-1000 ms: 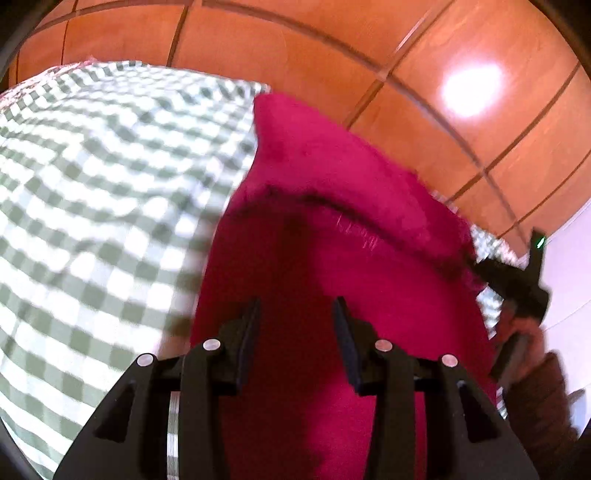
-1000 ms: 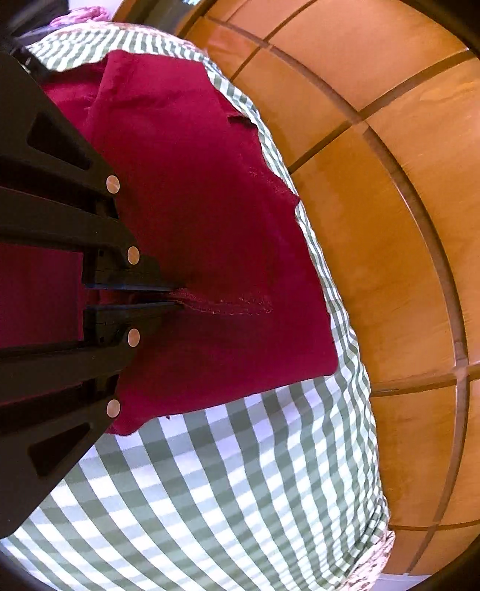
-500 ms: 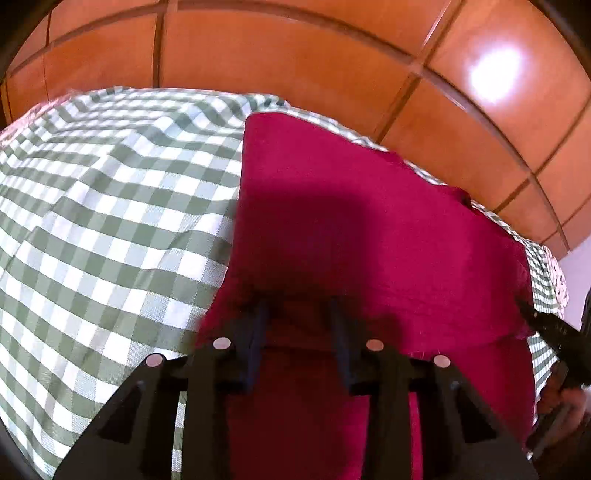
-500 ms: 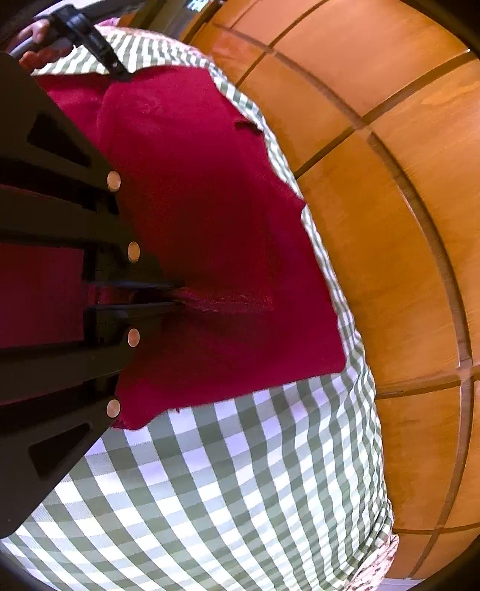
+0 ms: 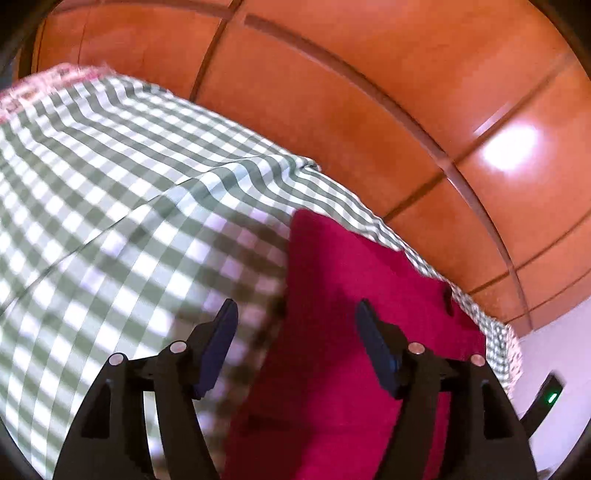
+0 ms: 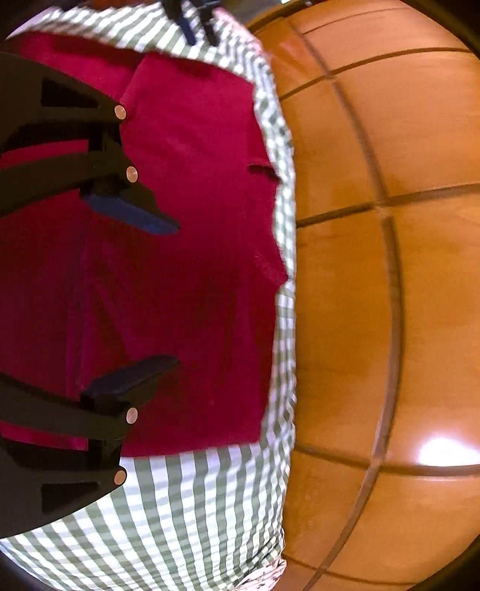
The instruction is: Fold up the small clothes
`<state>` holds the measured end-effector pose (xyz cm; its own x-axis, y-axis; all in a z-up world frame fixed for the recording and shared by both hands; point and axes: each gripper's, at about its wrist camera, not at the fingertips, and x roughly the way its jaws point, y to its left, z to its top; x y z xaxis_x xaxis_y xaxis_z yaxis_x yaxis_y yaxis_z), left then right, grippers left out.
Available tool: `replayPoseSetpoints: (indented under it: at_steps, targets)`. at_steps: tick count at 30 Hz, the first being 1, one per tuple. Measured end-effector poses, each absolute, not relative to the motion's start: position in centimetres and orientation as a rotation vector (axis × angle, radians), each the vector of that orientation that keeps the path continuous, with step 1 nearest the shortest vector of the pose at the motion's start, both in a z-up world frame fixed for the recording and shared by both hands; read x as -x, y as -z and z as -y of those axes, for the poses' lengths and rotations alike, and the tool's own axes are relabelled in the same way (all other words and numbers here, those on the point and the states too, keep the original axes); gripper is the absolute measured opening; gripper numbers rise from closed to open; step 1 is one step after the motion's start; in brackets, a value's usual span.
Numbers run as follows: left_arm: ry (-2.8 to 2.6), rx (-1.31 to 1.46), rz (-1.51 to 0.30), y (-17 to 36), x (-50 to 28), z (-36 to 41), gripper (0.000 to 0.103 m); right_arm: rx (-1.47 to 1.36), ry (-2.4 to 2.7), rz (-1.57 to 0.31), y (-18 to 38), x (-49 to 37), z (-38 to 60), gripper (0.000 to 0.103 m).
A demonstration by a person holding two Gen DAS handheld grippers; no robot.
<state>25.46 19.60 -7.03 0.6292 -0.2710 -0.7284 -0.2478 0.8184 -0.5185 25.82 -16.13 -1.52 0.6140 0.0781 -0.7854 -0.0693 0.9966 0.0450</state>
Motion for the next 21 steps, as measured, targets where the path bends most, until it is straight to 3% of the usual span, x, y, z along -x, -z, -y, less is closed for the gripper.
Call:
replayPoseSetpoints:
  at_steps: [7,10,13,17,19,21]
  targets:
    - [0.067,0.750,-0.948,9.9,-29.6,-20.4,0.066,0.010,-0.060,-0.915,3.9,-26.6,15.7,0.070]
    - [0.138,0.795,-0.934,9.8,-31.5,-19.0,0.027,0.009,-0.063,-0.912,4.0,-26.3,15.9,0.071]
    - [0.119,0.722,-0.867,8.2,-31.2,-18.0,0.014,0.010,-0.061,-0.910,4.0,-26.4,15.8,0.071]
    - [0.019,0.481,-0.814,6.6,-29.9,-15.6,0.011,0.021,-0.049,-0.906,4.0,-26.4,15.1,0.077]
    - [-0.047,0.375,-0.859,7.5,-30.9,-14.7,0.012,0.015,-0.044,-0.905,4.4,-26.5,14.5,0.085]
    - [-0.105,0.310,-0.913,9.4,-32.0,-14.1,0.020,0.074,-0.026,-0.907,5.2,-26.6,13.4,0.088]
